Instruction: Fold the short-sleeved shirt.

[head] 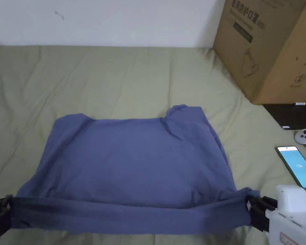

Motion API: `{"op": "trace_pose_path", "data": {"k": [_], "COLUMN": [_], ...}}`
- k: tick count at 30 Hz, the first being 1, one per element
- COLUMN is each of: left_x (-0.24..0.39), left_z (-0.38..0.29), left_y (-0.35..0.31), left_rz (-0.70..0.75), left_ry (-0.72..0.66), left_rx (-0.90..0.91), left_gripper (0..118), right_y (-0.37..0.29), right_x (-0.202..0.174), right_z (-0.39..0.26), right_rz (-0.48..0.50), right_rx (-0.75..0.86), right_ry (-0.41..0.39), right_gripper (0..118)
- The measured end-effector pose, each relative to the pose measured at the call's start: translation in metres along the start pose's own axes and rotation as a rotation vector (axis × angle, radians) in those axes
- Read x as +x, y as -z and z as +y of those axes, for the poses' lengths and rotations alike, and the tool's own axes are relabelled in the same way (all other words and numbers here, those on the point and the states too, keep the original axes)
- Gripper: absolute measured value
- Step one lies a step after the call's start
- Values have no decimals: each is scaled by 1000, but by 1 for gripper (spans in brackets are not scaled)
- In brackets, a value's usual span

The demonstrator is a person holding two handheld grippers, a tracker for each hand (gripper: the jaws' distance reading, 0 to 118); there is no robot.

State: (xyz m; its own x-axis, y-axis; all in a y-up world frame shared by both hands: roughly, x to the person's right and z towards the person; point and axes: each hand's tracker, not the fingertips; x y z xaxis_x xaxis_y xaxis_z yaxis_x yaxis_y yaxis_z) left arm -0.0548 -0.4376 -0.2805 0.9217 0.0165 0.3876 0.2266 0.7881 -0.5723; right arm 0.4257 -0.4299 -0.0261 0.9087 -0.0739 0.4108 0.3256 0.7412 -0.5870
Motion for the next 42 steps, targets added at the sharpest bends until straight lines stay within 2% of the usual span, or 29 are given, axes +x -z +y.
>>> {"op": "trace_pose_path", "data": {"k": [2, 4, 6, 9, 12, 13, 14, 15, 16, 17, 20, 22, 23, 24, 25, 26, 27, 28, 30, 31, 32, 35, 36, 37, 38, 39, 42], "left_x": [-2, -5, -7, -13, -13, -16, -18, -20, -25, -33, -39, -32, -29, -24, -13, -9, -4, -4, -3, -5, -7, -22, -26, -30, -33, -35, -31], "left_z": [25, 41, 52, 51, 39, 34, 32, 32, 32, 30, 23, 11, 4, -6, -16, -25, -36, -46, -59, -62, -60, -44, -40, -33, -30, -28, -27], "left_y": [23, 46, 79, 124, 142, 146, 144, 140, 134, 123, 66, 26, 12, -2, -16, -21, -26, -25, -15, -8, -1, 26, 36, 49, 62, 72, 97], "left_rz": [3, 1, -12, -6, 17, 18, 19, 33, 61, 65, 34, 35, 29, 34, 55, 66, 70, 41, 3, 5, 1, 0, -3, 7, 0, -33, -34], "left_ry": [58, 43, 29, 2, -6, -10, -15, -16, -26, -58, -134, -108, -93, -63, -24, -1, -4, -4, -4, -14, -27, -87, -107, -124, -128, -138, -145], "left_rx": [-19, -24, -118, -217, -251, -249, -244, -239, -226, -185, -33, -6, 26, 58, 52, 42, 45, 32, -39, -69, -70, -63, -81, -87, -102, -141, -215], "left_gripper": [6, 6, 6, 6, 9, 23, 44, 68, 94, 105, 104, 103, 96, 79, 42, 13, 5, 4, 1, 1, 1, 4, 20, 66, 92, 98, 84], "right_y": [28, 49, 78, 122, 145, 146, 144, 140, 133, 121, 67, 29, 15, 2, -7, -13, -17, -20, -22, -23, -23, -19, -19, -19, -19, -19, -22], "right_x": [11, 19, 25, 25, 21, 19, 19, 20, 23, 27, 33, 30, 26, 21, 12, 5, -2, -7, -14, -18, -23, -34, -37, -39, -40, -42, -45], "right_z": [20, 37, 53, 61, 58, 56, 55, 55, 55, 53, 40, 22, 11, -1, -14, -24, -35, -46, -57, -62, -66, -69, -69, -67, -66, -65, -63], "right_rz": [7, 11, 25, -8, -57, -63, -69, -97, -135, -155, -114, -52, -22, -1, -12, -31, -44, -31, 59, 86, 79, 68, 68, 79, 90, 92, 94], "right_rx": [-36, -73, -87, -224, -224, -193, -150, -115, -78, -22, 122, 161, 183, 198, 185, 171, 153, 140, 93, 76, 77, 53, 48, 39, 32, 30, 32], "right_ry": [3, 35, 46, 28, -24, -42, -47, -50, -43, -21, 12, 7, -6, -42, -92, -121, -138, -120, -44, -8, -8, -60, -68, -67, -61, -58, -60], "right_gripper": [7, 7, 7, 7, 9, 25, 48, 78, 98, 98, 98, 98, 95, 90, 73, 52, 31, 14, 9, 7, 7, 7, 7, 7, 7, 7, 7]}}
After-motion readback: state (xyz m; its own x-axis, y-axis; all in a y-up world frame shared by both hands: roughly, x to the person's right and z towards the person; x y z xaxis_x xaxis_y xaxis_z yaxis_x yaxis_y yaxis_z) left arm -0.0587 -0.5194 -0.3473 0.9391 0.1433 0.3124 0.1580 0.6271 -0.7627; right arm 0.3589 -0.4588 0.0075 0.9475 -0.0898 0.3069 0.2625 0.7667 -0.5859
